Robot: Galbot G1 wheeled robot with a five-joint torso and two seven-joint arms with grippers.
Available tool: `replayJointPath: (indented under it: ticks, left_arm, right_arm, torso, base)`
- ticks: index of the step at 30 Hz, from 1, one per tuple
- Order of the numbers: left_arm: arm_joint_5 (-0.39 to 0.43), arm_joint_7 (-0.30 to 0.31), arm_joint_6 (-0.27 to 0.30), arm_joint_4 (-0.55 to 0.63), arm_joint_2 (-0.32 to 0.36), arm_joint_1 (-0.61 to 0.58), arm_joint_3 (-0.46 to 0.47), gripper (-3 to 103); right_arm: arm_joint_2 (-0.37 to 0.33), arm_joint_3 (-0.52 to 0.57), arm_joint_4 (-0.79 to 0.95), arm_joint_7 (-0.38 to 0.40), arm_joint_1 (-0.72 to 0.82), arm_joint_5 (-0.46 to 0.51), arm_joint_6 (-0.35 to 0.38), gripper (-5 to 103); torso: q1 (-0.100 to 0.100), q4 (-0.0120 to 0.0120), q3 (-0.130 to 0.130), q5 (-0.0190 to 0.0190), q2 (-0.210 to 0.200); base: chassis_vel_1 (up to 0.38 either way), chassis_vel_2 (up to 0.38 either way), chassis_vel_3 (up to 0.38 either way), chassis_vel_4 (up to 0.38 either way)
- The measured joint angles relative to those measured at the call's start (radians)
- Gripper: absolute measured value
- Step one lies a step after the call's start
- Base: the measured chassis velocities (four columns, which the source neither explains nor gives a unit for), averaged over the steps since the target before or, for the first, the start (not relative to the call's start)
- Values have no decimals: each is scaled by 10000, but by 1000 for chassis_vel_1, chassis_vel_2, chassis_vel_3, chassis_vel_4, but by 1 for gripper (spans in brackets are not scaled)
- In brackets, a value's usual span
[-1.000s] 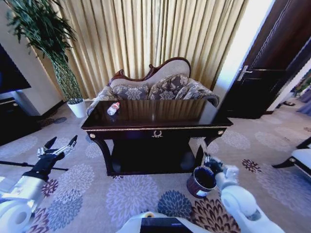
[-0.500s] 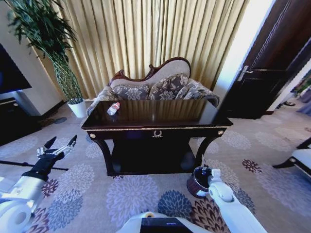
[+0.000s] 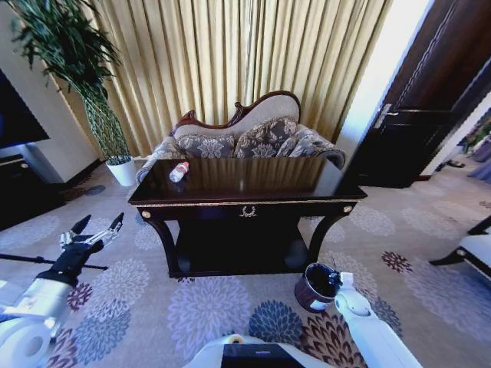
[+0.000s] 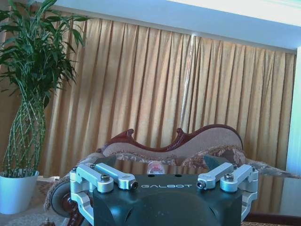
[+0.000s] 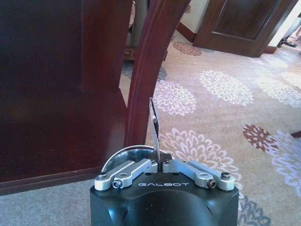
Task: Move to the front of the table and place the trash on the table into the trash bin.
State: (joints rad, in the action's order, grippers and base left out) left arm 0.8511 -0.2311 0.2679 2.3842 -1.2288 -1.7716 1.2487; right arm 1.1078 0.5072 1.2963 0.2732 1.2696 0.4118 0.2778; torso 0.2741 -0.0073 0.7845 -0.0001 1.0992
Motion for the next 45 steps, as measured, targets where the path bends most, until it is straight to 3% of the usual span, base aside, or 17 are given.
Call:
replayJointPath:
  ticks: [3,8,10,17,19,20,23,26,29,31,45]
  left_arm:
    - [0,0,-1,26,2,-21,27,100]
    - [0,-2,-4,70,-52,-55,37,100]
    - [-1,-3,-4,76,-59,-56,36,100]
    - [-2,-3,-8,152,-65,-31,43,100]
    - [-1,-4,-7,163,-65,-33,45,100]
    - [-1,-4,-9,180,-65,-37,45,100]
    - [0,-6,-11,198,-66,-39,45,100]
    - [6,-10,-13,211,-64,-37,45,100]
    - [8,-11,-13,212,-64,-38,46,100]
    - [10,-13,-13,212,-72,-40,48,100]
    - [11,-19,-15,168,-102,-38,45,100]
  right_arm:
    - [25,-19,3,-19,-5,-71,0,-2]
    - [19,-22,-44,-26,-28,-143,0,19]
    - [12,-21,-48,-26,-31,-143,0,19]
    - [-47,6,26,-14,-35,-145,0,51]
    - [-48,9,52,-11,-30,-145,0,51]
    - [-49,17,97,-8,-15,-144,0,62]
    - [-49,28,168,-5,21,-142,1,68]
    - [-49,52,250,5,78,-138,3,84]
    - [-49,58,265,7,94,-137,4,89]
    - [-55,66,276,9,106,-136,6,98]
    - [-65,63,253,11,84,-133,8,100]
  torso:
    - [0,0,0,0,0]
    - [0,0,0,-1,0]
    - [0,0,0,-1,1]
    - [0,0,0,-1,0]
    - [0,0,0,-1,1]
    - [0,0,0,-1,0]
    - [0,0,0,-1,1]
    - [0,0,0,-1,0]
    - [0,0,0,-1,1]
    - [0,0,0,-1,1]
    - [-1,0,0,-1,1]
  base:
    - [0,0,0,0]
    - [0,0,0,0]
    - [0,0,0,0]
    - [0,0,0,0]
    - [0,0,0,0]
    - [0,0,0,0]
    - [0,0,0,0]
    - [0,0,0,0]
    - [0,0,0,0]
    - [0,0,0,0]
    - [0,0,0,0]
